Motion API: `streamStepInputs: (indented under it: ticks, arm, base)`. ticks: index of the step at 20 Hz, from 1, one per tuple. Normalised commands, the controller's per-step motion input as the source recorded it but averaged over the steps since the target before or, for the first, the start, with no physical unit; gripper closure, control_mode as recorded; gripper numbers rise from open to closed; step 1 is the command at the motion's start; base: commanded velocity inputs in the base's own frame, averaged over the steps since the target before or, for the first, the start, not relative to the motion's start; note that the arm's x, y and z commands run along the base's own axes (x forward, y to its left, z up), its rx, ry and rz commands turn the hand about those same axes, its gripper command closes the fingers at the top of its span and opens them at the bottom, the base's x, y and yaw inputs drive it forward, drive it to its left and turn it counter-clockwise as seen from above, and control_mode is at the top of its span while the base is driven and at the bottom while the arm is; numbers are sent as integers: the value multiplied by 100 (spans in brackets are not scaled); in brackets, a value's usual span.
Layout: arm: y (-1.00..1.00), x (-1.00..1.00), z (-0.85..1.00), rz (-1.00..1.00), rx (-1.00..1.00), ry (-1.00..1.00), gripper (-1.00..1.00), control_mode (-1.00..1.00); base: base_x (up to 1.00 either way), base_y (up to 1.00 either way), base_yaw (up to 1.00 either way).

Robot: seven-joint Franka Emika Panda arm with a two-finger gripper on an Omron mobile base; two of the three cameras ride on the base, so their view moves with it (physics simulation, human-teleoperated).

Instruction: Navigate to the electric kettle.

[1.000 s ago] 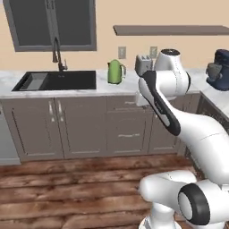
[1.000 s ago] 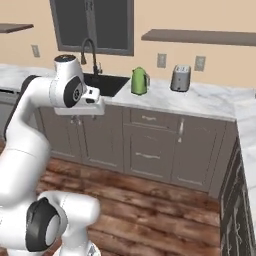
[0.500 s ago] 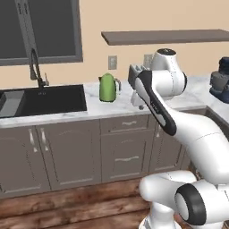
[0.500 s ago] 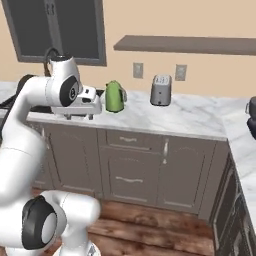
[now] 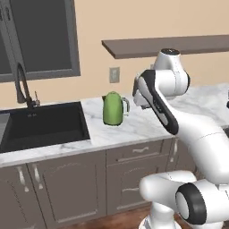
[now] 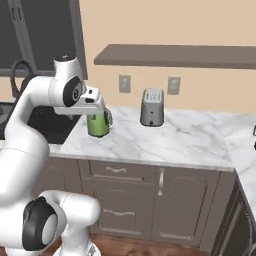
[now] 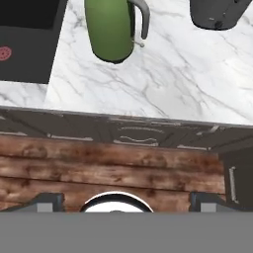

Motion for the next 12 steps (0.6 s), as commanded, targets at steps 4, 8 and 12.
streamStepInputs:
  ticks: [4,8,12]
  arm:
    - [0,0,0,0,0,0,-100,100]
    - [0,0,0,0,0,0,-100,100]
    - [0,0,0,0,0,0,-100,100]
  base:
    - [100,63,-2]
    - [92,30,-1]
    - [95,28,0]
